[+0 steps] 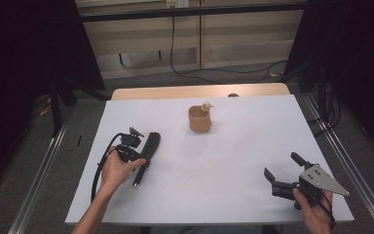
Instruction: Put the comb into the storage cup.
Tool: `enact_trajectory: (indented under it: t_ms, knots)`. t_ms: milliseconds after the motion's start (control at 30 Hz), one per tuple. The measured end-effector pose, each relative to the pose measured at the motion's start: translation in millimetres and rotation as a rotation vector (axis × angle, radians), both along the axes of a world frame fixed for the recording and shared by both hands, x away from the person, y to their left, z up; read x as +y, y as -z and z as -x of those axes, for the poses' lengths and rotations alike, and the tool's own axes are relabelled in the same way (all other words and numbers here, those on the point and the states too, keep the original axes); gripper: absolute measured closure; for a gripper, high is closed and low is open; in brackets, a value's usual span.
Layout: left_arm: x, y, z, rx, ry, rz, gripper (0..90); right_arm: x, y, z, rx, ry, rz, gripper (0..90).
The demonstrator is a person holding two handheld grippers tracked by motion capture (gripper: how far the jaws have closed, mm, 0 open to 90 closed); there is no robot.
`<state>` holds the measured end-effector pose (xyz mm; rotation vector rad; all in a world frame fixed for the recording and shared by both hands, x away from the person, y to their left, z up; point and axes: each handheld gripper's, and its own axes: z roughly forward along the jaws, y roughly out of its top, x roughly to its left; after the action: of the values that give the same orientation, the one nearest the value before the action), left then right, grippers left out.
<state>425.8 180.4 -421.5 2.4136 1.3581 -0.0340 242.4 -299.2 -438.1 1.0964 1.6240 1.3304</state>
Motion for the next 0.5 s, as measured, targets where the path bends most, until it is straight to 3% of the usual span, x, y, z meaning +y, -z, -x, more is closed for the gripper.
enact_trajectory:
  t_ms: [200, 333, 500]
  knots:
    - [-0.2, 1.5, 2.0, -0.018, -0.033, -0.009, 71.9, 0.0, 0.0, 0.0, -0.003, -0.005, 0.0, 0.0]
    - [-2.6, 1.1, 1.8, -0.019, -0.022, -0.031, 72.0, 0.5, 0.0, -0.1, -0.003, -0.006, 0.001, 0.0]
    - [-2.7, 0.7, 1.2, -0.016, -0.018, -0.029, 72.5, 0.5, 0.0, -0.1, -0.002, -0.009, 0.002, 0.0]
